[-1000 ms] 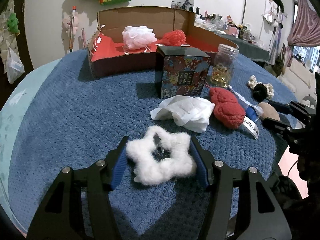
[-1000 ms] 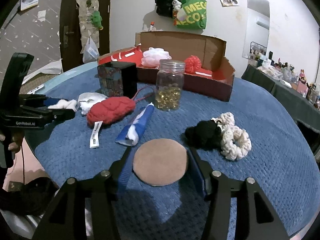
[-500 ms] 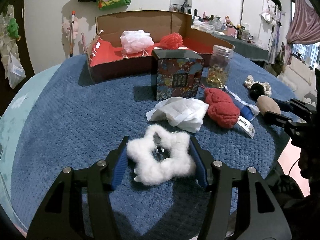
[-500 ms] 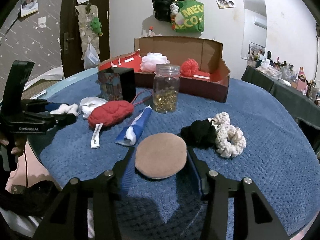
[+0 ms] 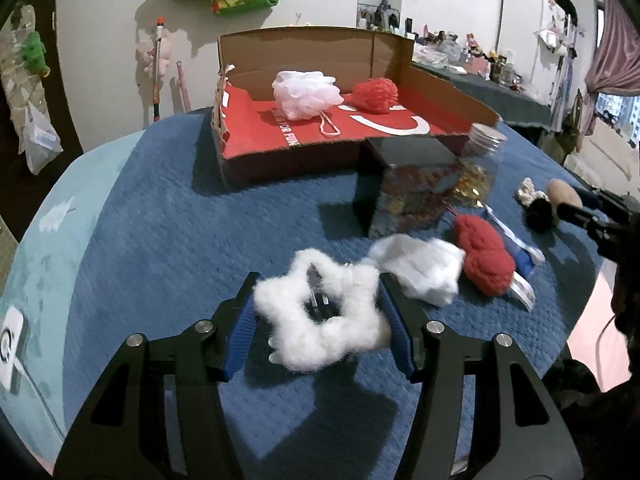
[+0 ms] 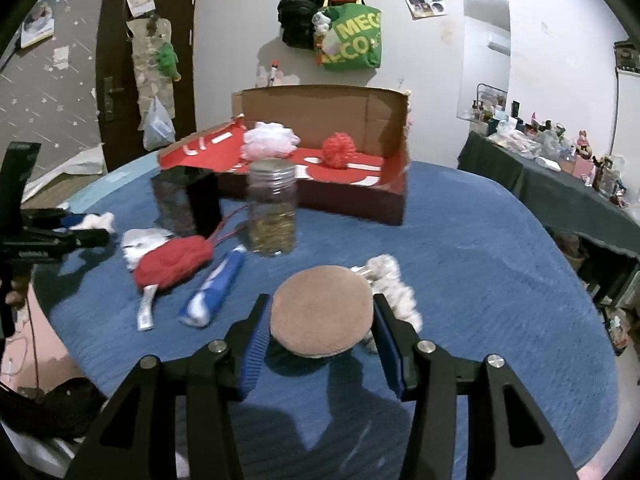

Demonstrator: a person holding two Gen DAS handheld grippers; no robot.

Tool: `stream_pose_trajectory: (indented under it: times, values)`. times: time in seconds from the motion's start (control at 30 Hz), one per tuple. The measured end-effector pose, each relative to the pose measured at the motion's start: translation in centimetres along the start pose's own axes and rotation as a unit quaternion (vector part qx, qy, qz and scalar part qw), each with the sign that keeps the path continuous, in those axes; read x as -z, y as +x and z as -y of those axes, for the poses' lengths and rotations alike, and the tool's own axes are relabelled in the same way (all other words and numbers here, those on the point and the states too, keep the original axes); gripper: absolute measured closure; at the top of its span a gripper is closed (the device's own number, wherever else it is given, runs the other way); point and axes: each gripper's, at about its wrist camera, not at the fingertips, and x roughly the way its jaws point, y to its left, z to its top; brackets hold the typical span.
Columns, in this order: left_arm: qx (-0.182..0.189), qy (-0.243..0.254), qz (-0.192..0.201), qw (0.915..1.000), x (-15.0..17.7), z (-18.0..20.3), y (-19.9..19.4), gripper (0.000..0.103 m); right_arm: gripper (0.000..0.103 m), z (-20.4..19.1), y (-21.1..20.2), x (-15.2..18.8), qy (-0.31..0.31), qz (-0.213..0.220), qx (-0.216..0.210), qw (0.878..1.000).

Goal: Organize soft objects
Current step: 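Carry the scrunchie and felt pad with both grippers over the red-lined box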

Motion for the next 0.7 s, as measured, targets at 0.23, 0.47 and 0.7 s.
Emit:
stream_pose_trajectory:
  times: [0.23, 0.47, 0.7]
  values:
    - [0.007, 0.011, -0.013, 0.9998, -3.5, -1.0, 2.3, 0.048, 0.051, 2.1, 2.0, -2.8, -0.016, -0.015, 0.015, 1.0]
    - [0.021, 0.027, -0.007, 0.9994, -7.0, -1.4, 3.3, 0.048, 0.051, 3.6, 4.7, -5.8, -0.031, -0.03, 0.011, 0.999]
    - [0.043, 0.041, -0.009, 0.9982, -10.2, -2.0, 4.9, 0.048, 0.051, 3.9, 7.2, -8.9, -0.054, -0.04, -0.004, 0.998]
